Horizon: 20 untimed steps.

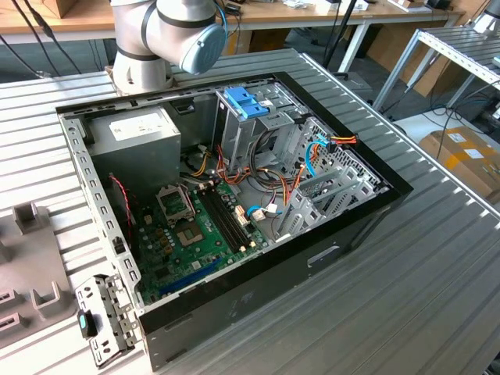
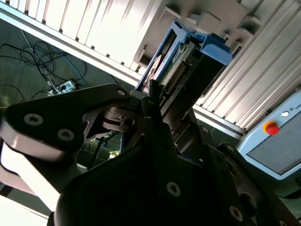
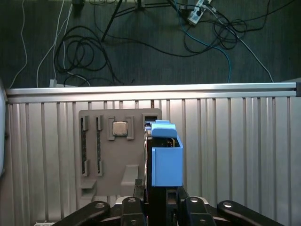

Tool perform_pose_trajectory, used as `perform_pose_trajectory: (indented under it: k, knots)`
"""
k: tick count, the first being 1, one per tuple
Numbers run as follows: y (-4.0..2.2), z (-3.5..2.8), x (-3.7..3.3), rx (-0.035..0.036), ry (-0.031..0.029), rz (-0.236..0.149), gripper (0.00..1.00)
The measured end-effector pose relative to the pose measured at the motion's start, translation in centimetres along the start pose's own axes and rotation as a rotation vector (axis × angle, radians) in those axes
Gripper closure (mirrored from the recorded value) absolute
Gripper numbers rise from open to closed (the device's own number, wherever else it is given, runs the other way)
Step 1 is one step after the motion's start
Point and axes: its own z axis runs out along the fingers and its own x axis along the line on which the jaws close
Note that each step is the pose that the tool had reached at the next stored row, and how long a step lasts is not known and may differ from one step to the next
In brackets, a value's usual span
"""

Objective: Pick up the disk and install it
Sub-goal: 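Pick up the disk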

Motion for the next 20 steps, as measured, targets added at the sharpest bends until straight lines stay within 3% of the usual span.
perform_pose_trajectory:
  k: [20]
  knots:
    - [-1.98,0.02,-0.06,0.0,-0.0001,0.0,0.65]
